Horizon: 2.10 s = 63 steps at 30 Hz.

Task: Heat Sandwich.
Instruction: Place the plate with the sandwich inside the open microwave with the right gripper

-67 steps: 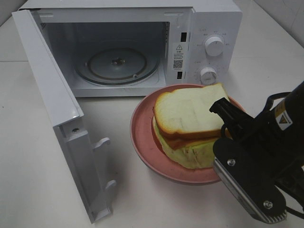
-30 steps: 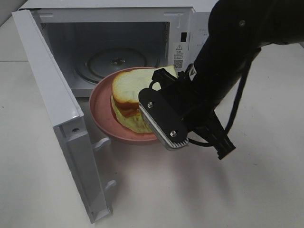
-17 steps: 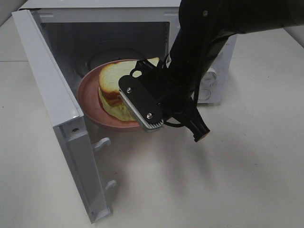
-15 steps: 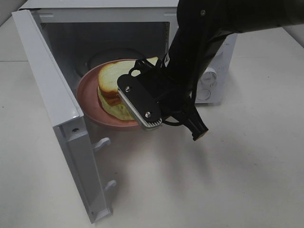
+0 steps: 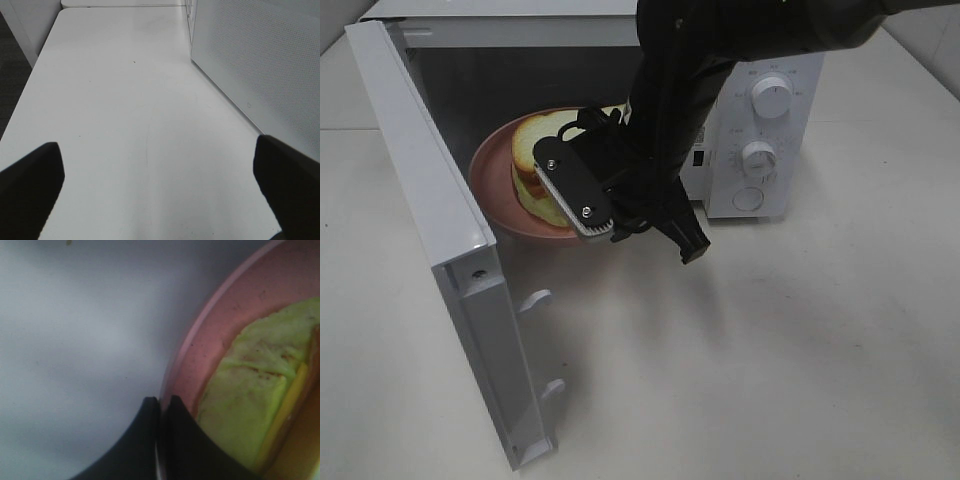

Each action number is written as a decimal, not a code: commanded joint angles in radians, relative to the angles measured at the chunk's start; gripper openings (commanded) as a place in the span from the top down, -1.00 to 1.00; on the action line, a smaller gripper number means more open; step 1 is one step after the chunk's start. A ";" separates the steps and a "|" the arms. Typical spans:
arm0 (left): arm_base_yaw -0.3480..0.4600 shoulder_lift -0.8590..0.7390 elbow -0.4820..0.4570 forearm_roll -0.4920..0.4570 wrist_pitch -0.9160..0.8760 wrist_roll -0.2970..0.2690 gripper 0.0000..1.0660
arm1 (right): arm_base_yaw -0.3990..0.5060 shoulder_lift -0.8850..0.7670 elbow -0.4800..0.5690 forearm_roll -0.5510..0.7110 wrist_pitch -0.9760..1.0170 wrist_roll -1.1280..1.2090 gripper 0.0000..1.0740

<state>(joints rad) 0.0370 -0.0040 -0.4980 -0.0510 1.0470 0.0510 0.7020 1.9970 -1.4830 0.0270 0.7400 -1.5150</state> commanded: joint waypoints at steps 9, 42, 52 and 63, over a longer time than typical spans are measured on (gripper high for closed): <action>-0.004 -0.029 0.004 0.000 -0.011 -0.004 -0.83 | -0.012 0.111 -0.182 -0.018 0.051 0.058 1.00; -0.004 -0.029 0.004 0.000 -0.011 -0.004 -0.83 | -0.068 0.366 -0.593 -0.045 0.086 0.215 0.99; -0.004 -0.029 0.004 0.000 -0.011 -0.004 -0.83 | -0.081 0.405 -0.641 -0.041 0.068 0.216 0.98; -0.004 -0.029 0.004 0.000 -0.011 -0.004 -0.83 | -0.082 0.408 -0.641 -0.042 0.063 0.240 0.89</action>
<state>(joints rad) 0.0370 -0.0040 -0.4980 -0.0510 1.0470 0.0510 0.6240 2.4100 -2.1120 -0.0130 0.8310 -1.2890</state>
